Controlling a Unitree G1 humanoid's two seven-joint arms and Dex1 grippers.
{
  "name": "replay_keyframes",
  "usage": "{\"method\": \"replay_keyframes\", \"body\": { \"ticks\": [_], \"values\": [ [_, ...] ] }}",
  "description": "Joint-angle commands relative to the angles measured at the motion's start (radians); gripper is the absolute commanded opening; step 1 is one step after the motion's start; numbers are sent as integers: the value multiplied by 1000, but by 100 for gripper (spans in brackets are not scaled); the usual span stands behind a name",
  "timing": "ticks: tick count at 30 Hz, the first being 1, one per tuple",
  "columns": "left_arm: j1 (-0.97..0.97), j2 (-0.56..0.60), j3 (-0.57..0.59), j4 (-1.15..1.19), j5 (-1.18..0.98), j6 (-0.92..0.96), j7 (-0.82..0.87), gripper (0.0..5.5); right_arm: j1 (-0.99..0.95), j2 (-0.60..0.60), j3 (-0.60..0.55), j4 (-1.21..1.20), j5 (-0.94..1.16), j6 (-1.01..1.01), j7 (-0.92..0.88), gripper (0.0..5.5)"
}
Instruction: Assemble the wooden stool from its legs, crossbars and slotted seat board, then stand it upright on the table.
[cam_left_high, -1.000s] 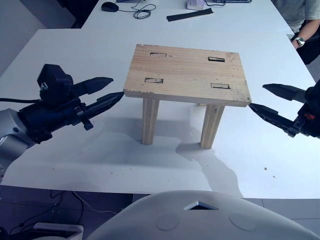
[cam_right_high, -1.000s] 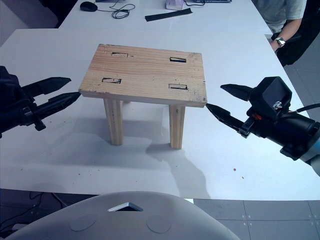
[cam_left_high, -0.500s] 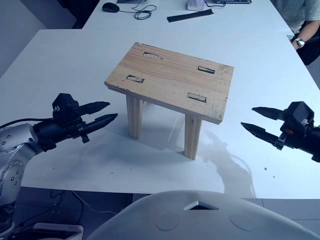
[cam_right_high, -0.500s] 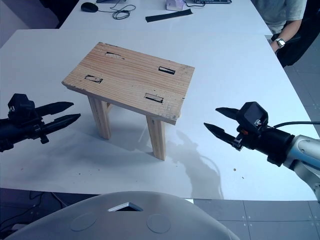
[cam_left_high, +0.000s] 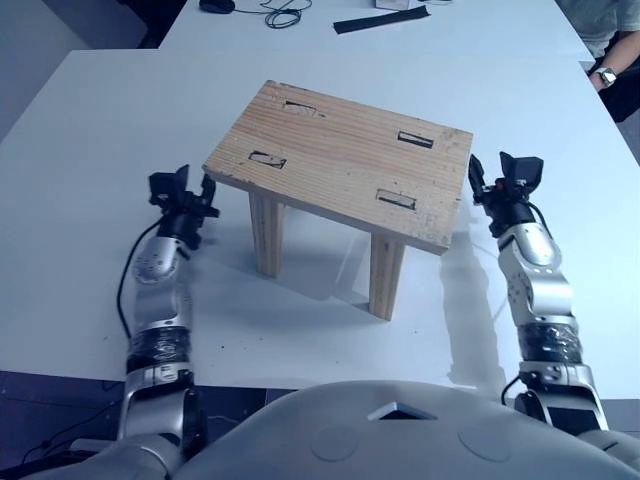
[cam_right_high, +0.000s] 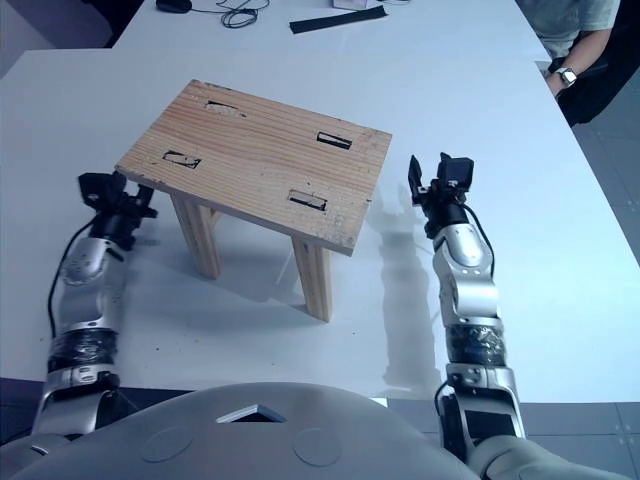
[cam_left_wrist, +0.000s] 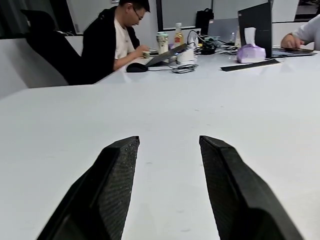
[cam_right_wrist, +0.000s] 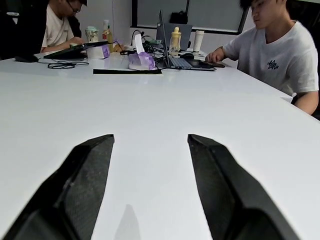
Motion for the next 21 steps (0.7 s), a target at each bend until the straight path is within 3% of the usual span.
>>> {"method": "replay_keyframes", "body": {
  "ticks": [1, 7, 21],
  "values": [
    [-52, -51, -49, 144, 42, -76, -7, 225, -71, 47, 10, 192, -66, -147, -37, 271],
    [-131, -105, -95, 264, 92, -157, 20, 225, -93, 98, 17, 322, -109, -273, -52, 271],
    [-191, -105, -90, 297, 93, -239, 28, 225, -113, 158, -24, 383, -110, -313, -104, 271]
  ]
}}
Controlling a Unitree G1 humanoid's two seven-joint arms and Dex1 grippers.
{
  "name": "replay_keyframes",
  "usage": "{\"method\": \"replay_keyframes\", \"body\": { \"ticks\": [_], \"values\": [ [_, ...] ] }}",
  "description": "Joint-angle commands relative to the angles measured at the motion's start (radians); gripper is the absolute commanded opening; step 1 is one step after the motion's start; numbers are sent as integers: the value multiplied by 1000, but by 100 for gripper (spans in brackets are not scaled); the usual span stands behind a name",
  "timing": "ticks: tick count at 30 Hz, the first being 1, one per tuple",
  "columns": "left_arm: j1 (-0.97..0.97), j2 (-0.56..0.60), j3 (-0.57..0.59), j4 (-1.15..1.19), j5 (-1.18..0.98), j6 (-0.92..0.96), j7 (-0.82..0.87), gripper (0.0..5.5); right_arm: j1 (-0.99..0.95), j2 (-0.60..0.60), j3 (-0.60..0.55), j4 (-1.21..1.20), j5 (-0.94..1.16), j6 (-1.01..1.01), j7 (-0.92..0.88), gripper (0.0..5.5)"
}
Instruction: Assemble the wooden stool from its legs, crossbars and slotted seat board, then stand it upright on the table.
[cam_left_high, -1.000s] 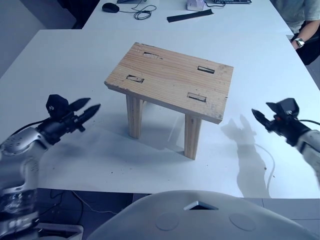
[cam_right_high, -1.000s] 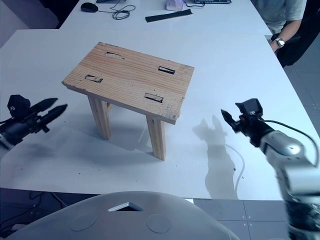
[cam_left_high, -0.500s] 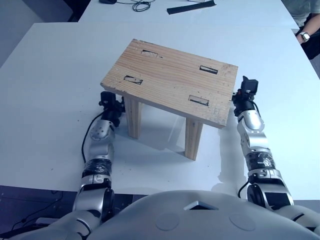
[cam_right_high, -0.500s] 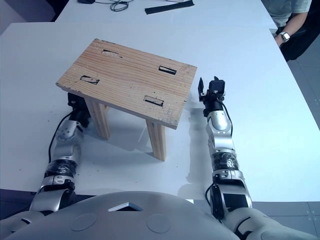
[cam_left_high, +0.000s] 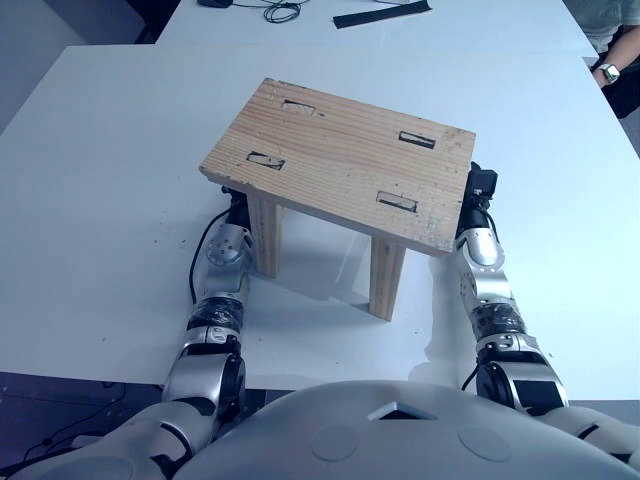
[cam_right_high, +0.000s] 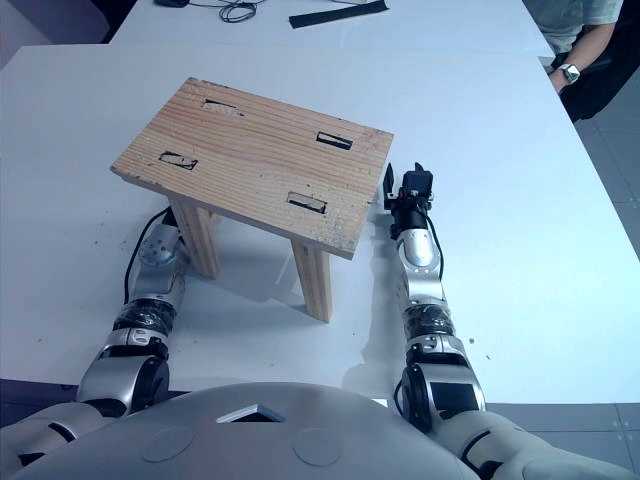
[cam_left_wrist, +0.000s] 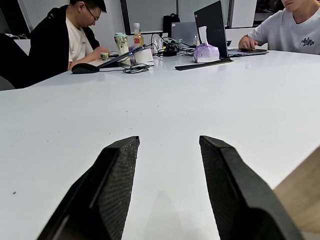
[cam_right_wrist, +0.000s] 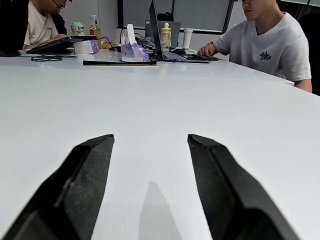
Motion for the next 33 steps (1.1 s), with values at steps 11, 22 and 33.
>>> {"method": "replay_keyframes", "body": {
  "ticks": [11, 22, 33],
  "values": [
    [-14, -16, 16, -10, -21, -25, 8, 225, -21, 10, -17, 11, 2, -12, -17, 271],
    [-60, -42, 15, 59, -5, -73, 37, 225, -116, -26, -36, 123, -5, -38, 4, 271],
    [-69, -69, 3, 102, 5, -108, 75, 225, -166, -49, -36, 193, -9, -69, 23, 271]
  ]
}}
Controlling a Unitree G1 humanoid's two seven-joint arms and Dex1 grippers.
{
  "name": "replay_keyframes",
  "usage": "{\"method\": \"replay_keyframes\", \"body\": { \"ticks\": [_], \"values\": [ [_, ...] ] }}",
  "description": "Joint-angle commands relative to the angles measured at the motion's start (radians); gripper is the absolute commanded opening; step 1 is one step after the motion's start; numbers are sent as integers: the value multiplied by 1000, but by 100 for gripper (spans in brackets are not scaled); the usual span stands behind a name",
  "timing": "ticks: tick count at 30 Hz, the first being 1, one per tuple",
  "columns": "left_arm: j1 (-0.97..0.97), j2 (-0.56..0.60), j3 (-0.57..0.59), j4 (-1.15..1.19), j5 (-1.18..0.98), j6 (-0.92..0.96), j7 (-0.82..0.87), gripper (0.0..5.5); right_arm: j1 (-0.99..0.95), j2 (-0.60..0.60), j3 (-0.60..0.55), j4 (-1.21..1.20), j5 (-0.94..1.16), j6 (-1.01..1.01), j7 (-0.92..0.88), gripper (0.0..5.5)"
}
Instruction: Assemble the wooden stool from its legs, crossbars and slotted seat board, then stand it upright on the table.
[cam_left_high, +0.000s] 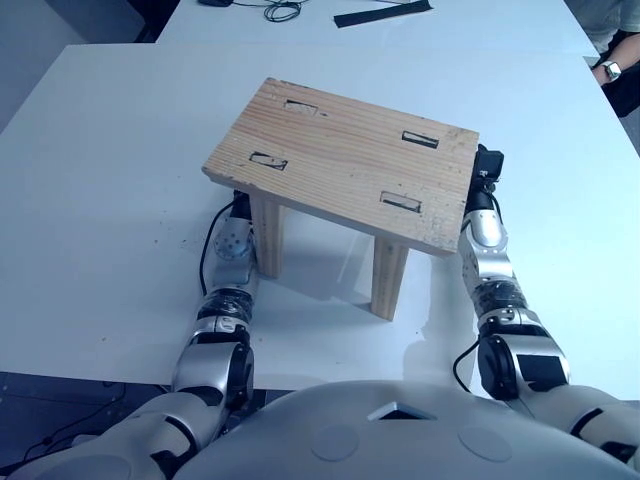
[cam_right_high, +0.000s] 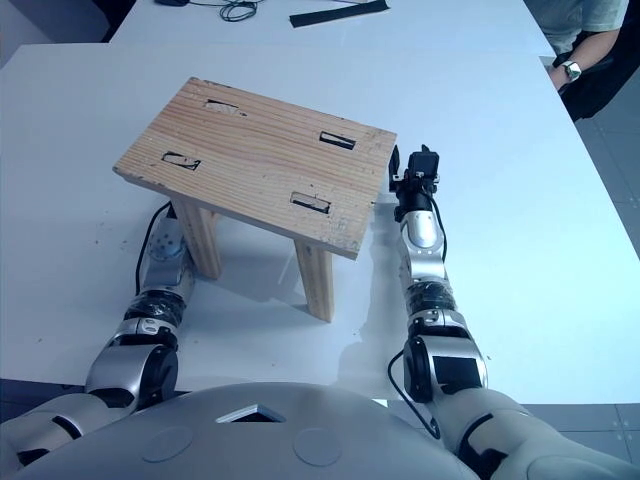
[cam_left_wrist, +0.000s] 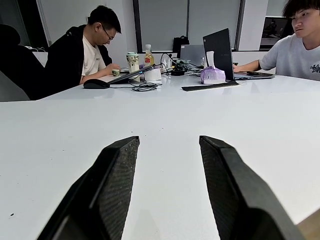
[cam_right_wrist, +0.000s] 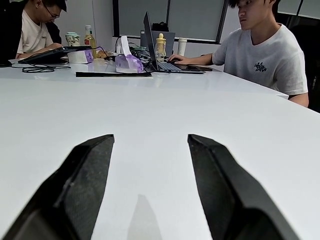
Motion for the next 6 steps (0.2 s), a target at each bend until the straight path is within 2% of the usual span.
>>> {"method": "replay_keyframes", "body": {
  "ticks": [1, 6],
  "values": [
    [-12, -23, -7, 14, 11, 1, 20, 225, -22, -11, 0, 14, -4, -10, 10, 271],
    [-8, -31, -7, 17, 8, 6, 24, 225, -20, -13, 3, 25, -14, -8, 5, 271]
  ]
}}
